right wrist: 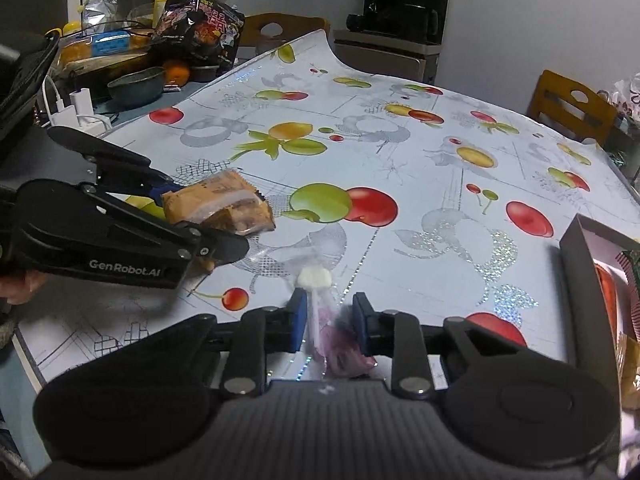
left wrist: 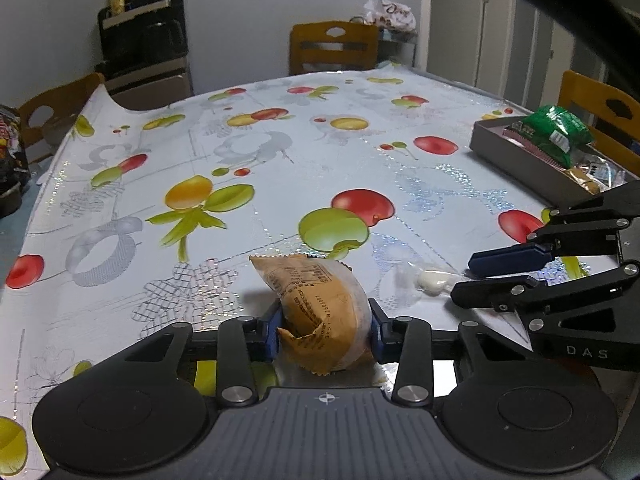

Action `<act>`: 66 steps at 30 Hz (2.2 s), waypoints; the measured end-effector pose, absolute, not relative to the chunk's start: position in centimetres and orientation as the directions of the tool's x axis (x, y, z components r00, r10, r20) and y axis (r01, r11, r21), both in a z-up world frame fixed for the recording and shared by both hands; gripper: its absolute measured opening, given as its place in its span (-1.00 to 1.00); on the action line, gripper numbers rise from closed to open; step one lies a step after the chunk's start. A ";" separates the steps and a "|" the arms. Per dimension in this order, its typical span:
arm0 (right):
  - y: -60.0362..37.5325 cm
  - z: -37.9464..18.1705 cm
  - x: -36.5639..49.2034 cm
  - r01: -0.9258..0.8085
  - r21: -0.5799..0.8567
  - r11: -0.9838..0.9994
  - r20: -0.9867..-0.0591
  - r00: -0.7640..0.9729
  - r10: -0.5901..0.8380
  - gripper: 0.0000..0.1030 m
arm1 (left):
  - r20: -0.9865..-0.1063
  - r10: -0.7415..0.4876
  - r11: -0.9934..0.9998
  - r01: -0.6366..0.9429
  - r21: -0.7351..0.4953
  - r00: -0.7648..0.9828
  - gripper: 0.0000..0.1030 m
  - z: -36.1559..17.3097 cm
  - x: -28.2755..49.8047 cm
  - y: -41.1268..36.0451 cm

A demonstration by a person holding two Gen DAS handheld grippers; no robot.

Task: Organize snacks
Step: 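Carry the bun packet and lollipop over the tray with both grippers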

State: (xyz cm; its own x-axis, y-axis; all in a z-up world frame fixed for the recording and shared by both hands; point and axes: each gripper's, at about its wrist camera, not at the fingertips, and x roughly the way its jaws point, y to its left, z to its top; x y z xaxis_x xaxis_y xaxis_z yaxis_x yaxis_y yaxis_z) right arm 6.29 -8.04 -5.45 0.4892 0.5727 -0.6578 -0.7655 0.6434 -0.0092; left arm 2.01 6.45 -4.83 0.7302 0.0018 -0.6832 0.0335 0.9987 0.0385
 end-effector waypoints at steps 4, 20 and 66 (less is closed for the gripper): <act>-7.6 -5.3 6.3 -0.764 0.013 0.645 -0.656 0.480 0.582 -0.70 | -0.669 0.025 0.999 0.013 0.052 0.743 -0.21 -4.4 1.5 6.7; -6.4 -2.1 6.2 -0.765 0.098 0.637 -0.552 0.491 0.674 -0.82 | -0.584 0.110 0.992 -0.049 0.119 0.804 -0.22 -1.4 -0.2 7.1; -30.4 0.6 4.1 -0.537 0.170 0.826 -0.485 0.684 0.545 -0.82 | -0.574 -0.282 0.931 0.363 0.028 0.768 -0.21 1.5 6.8 -9.6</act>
